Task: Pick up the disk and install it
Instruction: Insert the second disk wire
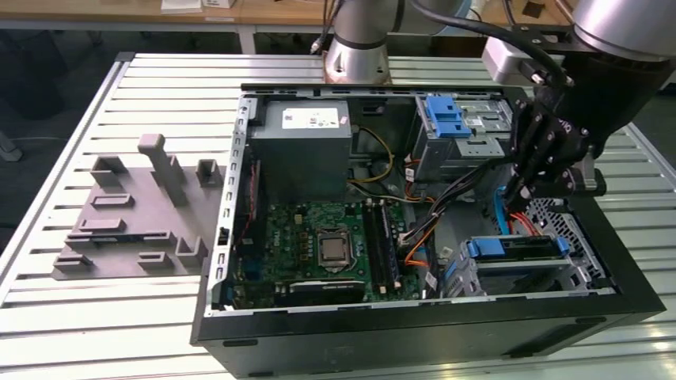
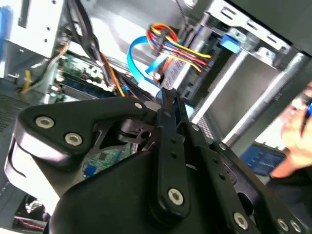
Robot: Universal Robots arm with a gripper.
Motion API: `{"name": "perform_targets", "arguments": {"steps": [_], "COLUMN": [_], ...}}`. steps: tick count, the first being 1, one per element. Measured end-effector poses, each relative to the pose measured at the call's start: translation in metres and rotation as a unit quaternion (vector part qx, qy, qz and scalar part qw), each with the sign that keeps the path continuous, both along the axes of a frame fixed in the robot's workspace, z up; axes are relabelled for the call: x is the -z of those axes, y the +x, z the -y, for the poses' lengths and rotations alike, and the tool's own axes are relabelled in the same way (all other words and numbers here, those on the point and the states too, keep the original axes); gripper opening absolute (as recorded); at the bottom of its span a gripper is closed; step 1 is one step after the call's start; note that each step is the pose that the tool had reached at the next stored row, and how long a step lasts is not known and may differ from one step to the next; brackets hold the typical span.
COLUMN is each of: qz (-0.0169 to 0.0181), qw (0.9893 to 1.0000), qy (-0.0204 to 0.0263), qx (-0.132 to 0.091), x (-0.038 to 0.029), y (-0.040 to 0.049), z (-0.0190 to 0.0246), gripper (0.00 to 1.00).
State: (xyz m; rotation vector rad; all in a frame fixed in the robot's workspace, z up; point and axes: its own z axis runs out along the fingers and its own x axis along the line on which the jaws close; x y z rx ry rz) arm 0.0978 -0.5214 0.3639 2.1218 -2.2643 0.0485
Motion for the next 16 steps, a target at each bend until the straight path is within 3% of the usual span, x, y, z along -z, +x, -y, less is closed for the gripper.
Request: {"name": "perform_targets", "arguments": {"steps": [4, 8, 16], "qz": [0.0006, 0.002, 0.0026], "qw": [1.0, 1.0, 1.0], "qy": [0.0031, 0.0033, 0.0046], "qx": [0.0, 0.0, 0.0], "x": [0.0025, 0.007, 0.0106], "y": [0.0001, -0.0001, -0.0004], "z": [0.0024, 0.0113, 0.0132], "gripper": [0.16, 0.16, 0.16]}}
